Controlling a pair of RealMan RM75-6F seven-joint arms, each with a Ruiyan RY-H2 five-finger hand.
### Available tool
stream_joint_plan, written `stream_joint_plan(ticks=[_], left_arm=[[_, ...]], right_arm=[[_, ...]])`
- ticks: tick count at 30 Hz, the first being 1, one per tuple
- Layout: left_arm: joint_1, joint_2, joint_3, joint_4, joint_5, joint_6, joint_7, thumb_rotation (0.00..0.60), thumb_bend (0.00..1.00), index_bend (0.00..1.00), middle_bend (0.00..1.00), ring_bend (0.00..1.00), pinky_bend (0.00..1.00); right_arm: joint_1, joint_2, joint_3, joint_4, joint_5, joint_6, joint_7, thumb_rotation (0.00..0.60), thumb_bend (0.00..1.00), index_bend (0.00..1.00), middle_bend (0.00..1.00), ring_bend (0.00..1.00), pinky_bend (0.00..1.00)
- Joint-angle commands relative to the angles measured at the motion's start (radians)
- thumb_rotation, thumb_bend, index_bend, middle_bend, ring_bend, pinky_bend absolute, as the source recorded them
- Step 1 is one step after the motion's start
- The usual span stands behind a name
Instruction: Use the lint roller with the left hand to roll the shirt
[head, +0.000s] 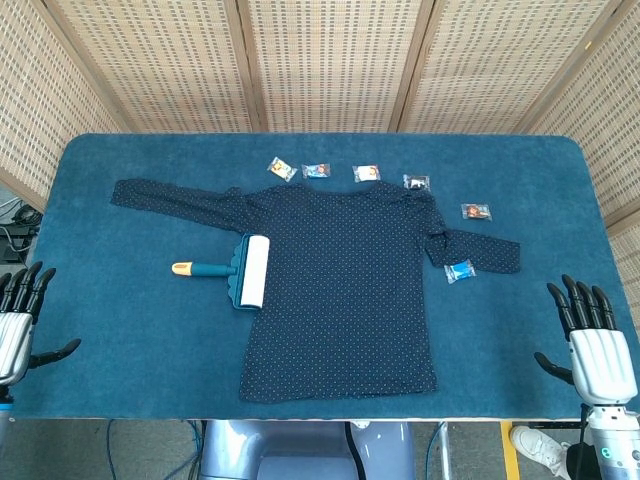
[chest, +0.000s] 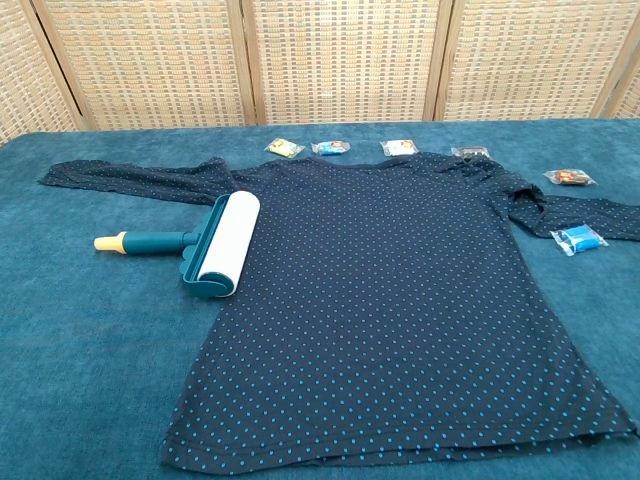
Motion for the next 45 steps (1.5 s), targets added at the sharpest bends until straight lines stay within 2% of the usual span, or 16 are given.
stream_joint_plan(ticks=[1, 7, 8, 10, 11, 12, 13, 16, 19, 22, 27, 31, 35, 40, 45], left_arm=[[-0.002, 0.002, -0.003, -0.005, -0.002, -0.001, -0.001, 0.600, 0.00, 0.00, 0.00, 0.00, 0.00], [-0.024, 0.026, -0.022, -0.033, -0.016, -0.024, 0.009, 0.600, 0.00, 0.00, 0.00, 0.00, 0.02], [-0.031, 0.032, -0.029, -0.041, -0.021, -0.030, 0.016, 0.600, 0.00, 0.00, 0.00, 0.00, 0.04], [-0.076, 0.048, -0.068, -0.061, -0.037, -0.066, 0.028, 0.600, 0.00, 0.00, 0.02, 0.07, 0.19], [-0.091, 0.051, -0.078, -0.066, -0.046, -0.085, 0.030, 0.600, 0.00, 0.00, 0.06, 0.12, 0.25], [-0.106, 0.051, -0.087, -0.067, -0.053, -0.102, 0.032, 0.600, 0.00, 0.01, 0.16, 0.23, 0.34], [-0.122, 0.050, -0.093, -0.066, -0.060, -0.122, 0.034, 0.600, 0.00, 0.02, 0.30, 0.34, 0.42], [-0.176, 0.055, -0.110, -0.073, -0.108, -0.217, 0.054, 0.600, 0.00, 0.05, 0.60, 0.56, 0.57], [-0.221, 0.062, -0.127, -0.082, -0.168, -0.295, 0.090, 0.600, 0.00, 0.14, 0.73, 0.66, 0.64], [-0.266, 0.064, -0.147, -0.089, -0.238, -0.364, 0.127, 0.600, 0.00, 0.22, 0.79, 0.71, 0.68], [-0.349, 0.050, -0.178, -0.076, -0.357, -0.465, 0.202, 0.600, 0.07, 0.37, 0.84, 0.75, 0.70], [-0.420, 0.048, -0.185, -0.074, -0.465, -0.551, 0.277, 0.600, 0.08, 0.36, 0.84, 0.75, 0.70], [-0.509, 0.022, -0.178, -0.056, -0.567, -0.607, 0.394, 0.600, 0.15, 0.40, 0.84, 0.75, 0.70], [-0.571, -0.033, -0.158, -0.018, -0.654, -0.601, 0.487, 0.600, 0.24, 0.43, 0.84, 0.75, 0.70], [-0.631, -0.123, -0.132, 0.047, -0.721, -0.596, 0.551, 0.600, 0.27, 0.43, 0.84, 0.75, 0.70]], right_arm=[[0.001, 0.000, 0.000, 0.003, 0.003, -0.004, 0.003, 0.600, 0.09, 0.00, 0.00, 0.00, 0.00], [0.004, -0.002, 0.002, 0.007, 0.014, -0.016, 0.011, 0.600, 0.09, 0.00, 0.00, 0.00, 0.00], [0.005, -0.002, 0.002, 0.007, 0.014, -0.017, 0.012, 0.600, 0.09, 0.00, 0.00, 0.00, 0.00], [0.007, -0.004, 0.002, 0.009, 0.013, -0.020, 0.013, 0.600, 0.09, 0.00, 0.00, 0.00, 0.00], [0.008, -0.006, 0.002, 0.012, 0.013, -0.021, 0.014, 0.600, 0.09, 0.00, 0.00, 0.00, 0.00], [0.008, -0.007, 0.002, 0.013, 0.014, -0.022, 0.014, 0.600, 0.09, 0.00, 0.00, 0.00, 0.00], [0.009, -0.008, 0.002, 0.014, 0.015, -0.024, 0.015, 0.600, 0.09, 0.00, 0.00, 0.00, 0.00], [0.011, -0.011, 0.003, 0.019, 0.019, -0.029, 0.016, 0.600, 0.09, 0.00, 0.00, 0.00, 0.00], [0.013, -0.014, 0.005, 0.023, 0.021, -0.030, 0.019, 0.600, 0.09, 0.00, 0.00, 0.00, 0.00], [0.013, -0.015, 0.007, 0.026, 0.024, -0.031, 0.024, 0.600, 0.09, 0.00, 0.00, 0.00, 0.00], [0.015, -0.016, 0.010, 0.034, 0.030, -0.033, 0.033, 0.600, 0.09, 0.00, 0.00, 0.00, 0.00], [0.016, -0.018, 0.014, 0.042, 0.039, -0.038, 0.042, 0.600, 0.09, 0.00, 0.00, 0.00, 0.00], [0.016, -0.015, 0.019, 0.051, 0.051, -0.042, 0.064, 0.600, 0.09, 0.00, 0.00, 0.00, 0.00], [0.015, -0.013, 0.021, 0.056, 0.051, -0.039, 0.082, 0.600, 0.09, 0.00, 0.00, 0.00, 0.00], [0.015, -0.010, 0.025, 0.064, 0.058, -0.040, 0.105, 0.600, 0.09, 0.00, 0.00, 0.00, 0.00]])
